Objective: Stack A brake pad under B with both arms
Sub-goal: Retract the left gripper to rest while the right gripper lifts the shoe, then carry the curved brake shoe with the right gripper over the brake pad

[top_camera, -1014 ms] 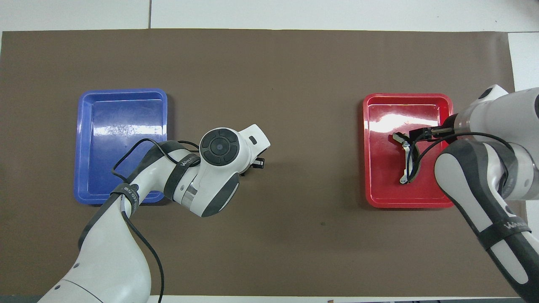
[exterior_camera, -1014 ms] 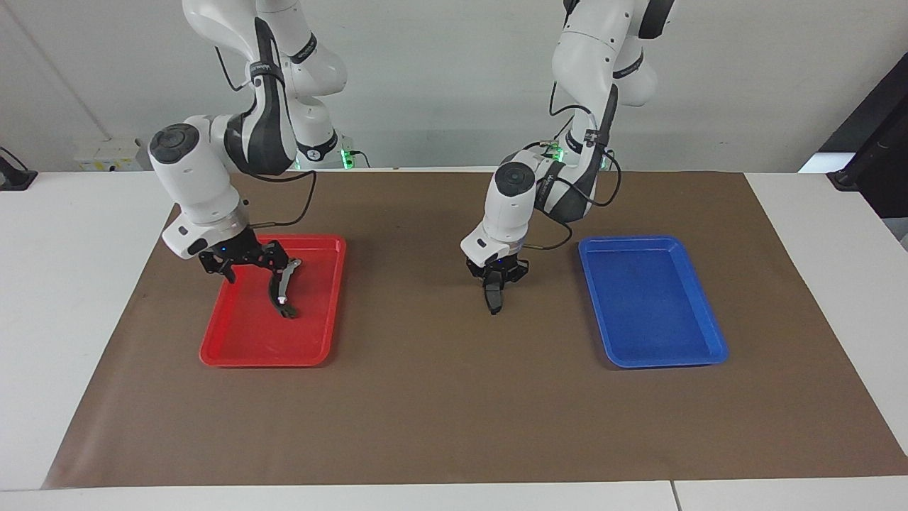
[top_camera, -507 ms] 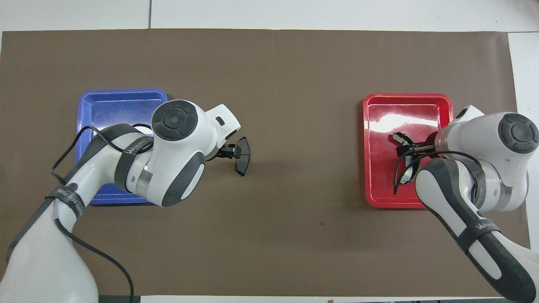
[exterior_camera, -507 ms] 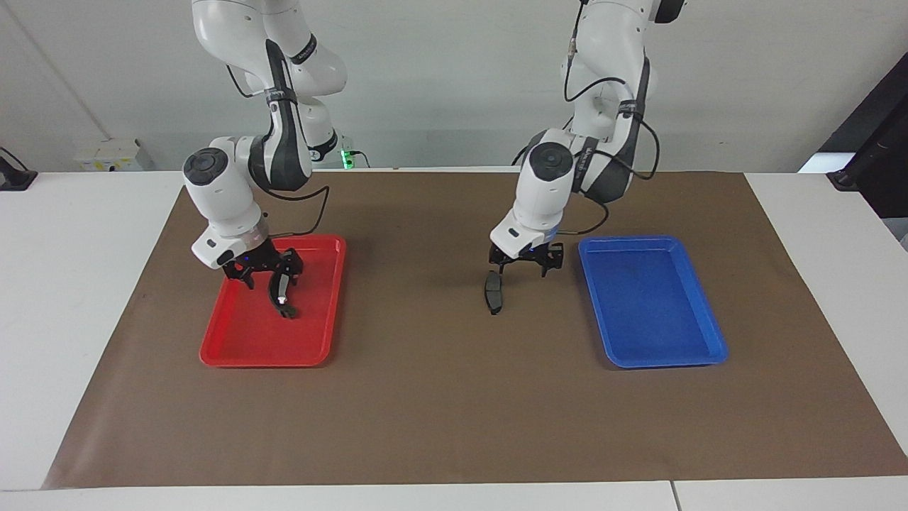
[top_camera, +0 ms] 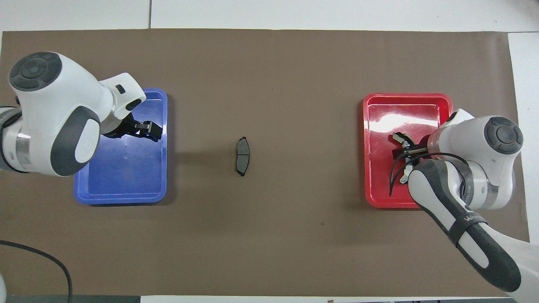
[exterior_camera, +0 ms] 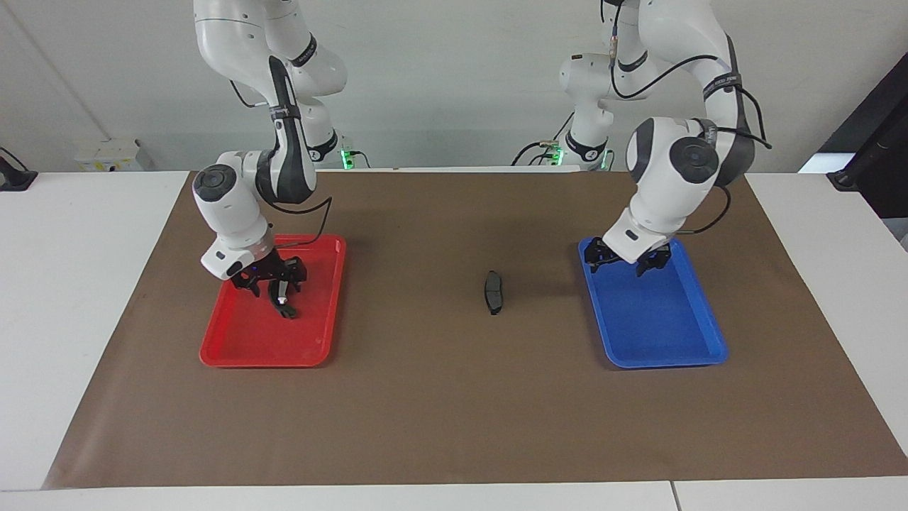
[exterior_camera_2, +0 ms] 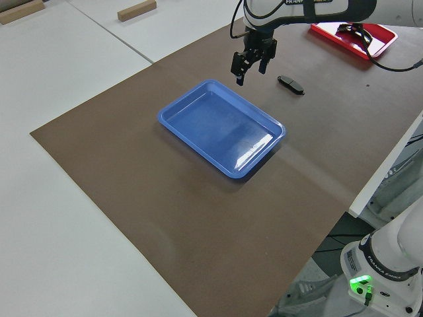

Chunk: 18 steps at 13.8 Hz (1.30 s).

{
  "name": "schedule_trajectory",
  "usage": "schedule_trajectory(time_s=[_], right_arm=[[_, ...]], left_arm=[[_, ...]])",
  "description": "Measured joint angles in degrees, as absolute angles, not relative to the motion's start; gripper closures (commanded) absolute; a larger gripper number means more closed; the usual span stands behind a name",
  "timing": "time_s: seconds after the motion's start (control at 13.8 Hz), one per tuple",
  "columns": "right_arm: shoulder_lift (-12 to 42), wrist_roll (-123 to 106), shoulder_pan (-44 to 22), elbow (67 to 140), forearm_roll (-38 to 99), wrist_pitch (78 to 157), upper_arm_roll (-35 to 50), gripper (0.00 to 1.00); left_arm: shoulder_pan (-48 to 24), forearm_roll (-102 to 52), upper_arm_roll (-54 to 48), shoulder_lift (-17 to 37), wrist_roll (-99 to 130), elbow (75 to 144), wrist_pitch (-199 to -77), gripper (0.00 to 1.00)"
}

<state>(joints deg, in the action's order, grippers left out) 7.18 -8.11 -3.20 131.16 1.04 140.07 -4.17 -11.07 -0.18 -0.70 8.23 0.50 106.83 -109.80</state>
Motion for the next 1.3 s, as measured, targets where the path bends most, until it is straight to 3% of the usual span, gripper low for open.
schedule_trajectory(time_s=[0.36,0.43,0.51,0.58,0.94,1.3], right_arm=[[7.2,-8.4,-3.2,131.8,1.0,140.1,-4.2,0.44],[7.2,-8.9,-3.2,132.1,1.0,140.1,-4.2,0.6],[7.2,-9.3,-3.2,132.3,1.0,140.1,-4.2,0.82],[7.2,-9.4,-3.1,132.3,1.0,140.1,-4.2,0.96],[7.2,-9.4,-3.2,130.8,1.0,136.8,-4.2,1.0],[6.7,-3.0,-6.6,119.8,1.1,122.8,-4.0,1.0]], left_arm=[[-4.3,-0.2,-0.6,3.0,-4.6,103.6,-99.0,0.0],[-4.2,-0.2,-0.6,1.5,-4.6,103.1,-96.8,0.0],[-4.1,-0.2,-0.7,0.1,-4.6,102.4,-94.8,0.0],[-4.0,-0.1,-0.7,-0.7,-4.6,101.3,-93.1,0.0],[-3.4,-0.1,-0.7,-1.2,-4.6,95.5,-88.2,0.0],[-3.4,-0.1,-0.7,-1.0,-4.7,96.0,-87.8,0.0]])
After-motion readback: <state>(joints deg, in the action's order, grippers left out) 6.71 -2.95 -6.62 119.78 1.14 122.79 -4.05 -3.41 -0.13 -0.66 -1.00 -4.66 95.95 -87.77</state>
